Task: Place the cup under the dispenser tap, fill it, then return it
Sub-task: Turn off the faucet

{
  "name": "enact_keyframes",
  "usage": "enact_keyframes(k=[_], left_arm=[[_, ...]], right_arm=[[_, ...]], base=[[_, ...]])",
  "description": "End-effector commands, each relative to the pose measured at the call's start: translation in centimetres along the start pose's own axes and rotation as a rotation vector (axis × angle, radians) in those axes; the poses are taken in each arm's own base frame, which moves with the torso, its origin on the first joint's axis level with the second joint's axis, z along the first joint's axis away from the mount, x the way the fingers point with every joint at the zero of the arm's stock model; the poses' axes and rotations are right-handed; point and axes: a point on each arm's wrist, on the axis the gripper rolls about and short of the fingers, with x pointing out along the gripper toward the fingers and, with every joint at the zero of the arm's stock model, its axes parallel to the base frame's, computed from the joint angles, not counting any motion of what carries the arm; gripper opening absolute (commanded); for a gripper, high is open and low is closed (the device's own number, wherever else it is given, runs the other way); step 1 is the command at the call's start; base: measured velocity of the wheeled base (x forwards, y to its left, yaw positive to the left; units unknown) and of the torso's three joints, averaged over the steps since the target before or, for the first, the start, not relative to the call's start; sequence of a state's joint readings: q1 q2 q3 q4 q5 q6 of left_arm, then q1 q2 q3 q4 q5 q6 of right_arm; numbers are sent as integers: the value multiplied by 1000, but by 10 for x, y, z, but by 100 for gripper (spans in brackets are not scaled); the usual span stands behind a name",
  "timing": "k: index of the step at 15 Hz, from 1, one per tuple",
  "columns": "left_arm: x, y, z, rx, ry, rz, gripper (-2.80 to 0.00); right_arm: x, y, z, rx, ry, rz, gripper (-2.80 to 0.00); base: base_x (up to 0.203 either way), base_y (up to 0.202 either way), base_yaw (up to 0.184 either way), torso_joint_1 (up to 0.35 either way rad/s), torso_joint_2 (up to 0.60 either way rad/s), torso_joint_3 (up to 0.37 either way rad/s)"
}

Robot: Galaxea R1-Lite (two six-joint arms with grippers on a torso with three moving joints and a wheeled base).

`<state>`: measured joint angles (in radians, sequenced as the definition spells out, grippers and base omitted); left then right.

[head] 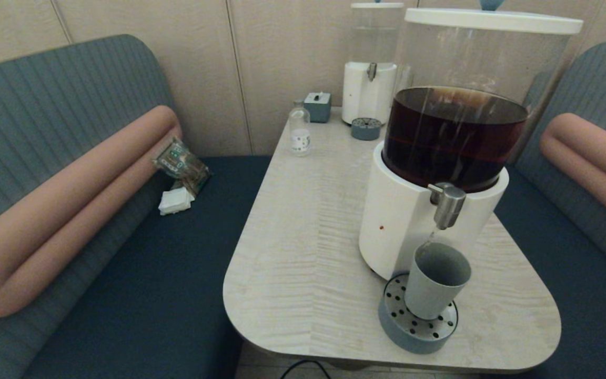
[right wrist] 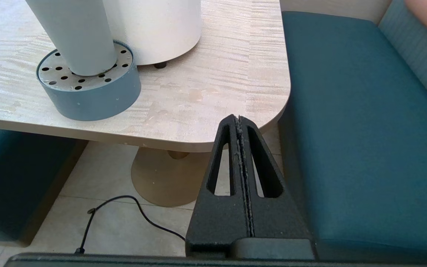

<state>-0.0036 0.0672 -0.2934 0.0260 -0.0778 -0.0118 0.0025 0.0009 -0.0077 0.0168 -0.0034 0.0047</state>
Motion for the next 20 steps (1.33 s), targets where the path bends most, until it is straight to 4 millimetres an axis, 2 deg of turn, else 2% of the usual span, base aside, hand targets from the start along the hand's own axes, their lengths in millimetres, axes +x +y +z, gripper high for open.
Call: enact_keyframes(k=[1, 3, 5, 6, 8, 12, 14, 17, 19, 20], left_arm=[[24, 1, 48, -33, 21, -29, -280], [61, 2, 98, -128, -6, -59, -280], [95, 4, 135, -195, -25, -101, -280], [110, 4, 148, -210, -23, -136, -280], [139, 4, 162, -230, 8, -222, -280], [219, 8, 205, -272, -28, -314, -280], [247, 7, 205, -315, -10, -451, -280], [242, -1, 183, -336, 151, -842, -280], [241, -3, 176, -354, 221, -982, -280], [248, -4, 176, -356, 237, -1029, -280]], right_arm=[[0, 0, 0, 0, -1, 1, -280], [0, 0, 0, 0, -2, 1, -280], [0, 0, 0, 0, -1, 1, -280], [0, 0, 0, 0, -2, 1, -280], [0, 0, 0, 0, -1, 1, -280], [0, 0, 0, 0, -2, 1, -280], [0, 0, 0, 0, -1, 1, -280], [0, 0, 0, 0, -1, 1, -280], [0, 0, 0, 0, -1, 1, -280], [0, 0, 0, 0, -1, 0, -280]], base=[[0, 0, 0, 0, 0, 0], [0, 0, 0, 0, 0, 0], [0, 0, 0, 0, 0, 0], [0, 0, 0, 0, 0, 0], [0, 0, 0, 0, 0, 0], [0, 0, 0, 0, 0, 0], [0, 0, 0, 0, 0, 0], [0, 0, 0, 0, 0, 0], [0, 0, 0, 0, 0, 0], [0, 0, 0, 0, 0, 0]])
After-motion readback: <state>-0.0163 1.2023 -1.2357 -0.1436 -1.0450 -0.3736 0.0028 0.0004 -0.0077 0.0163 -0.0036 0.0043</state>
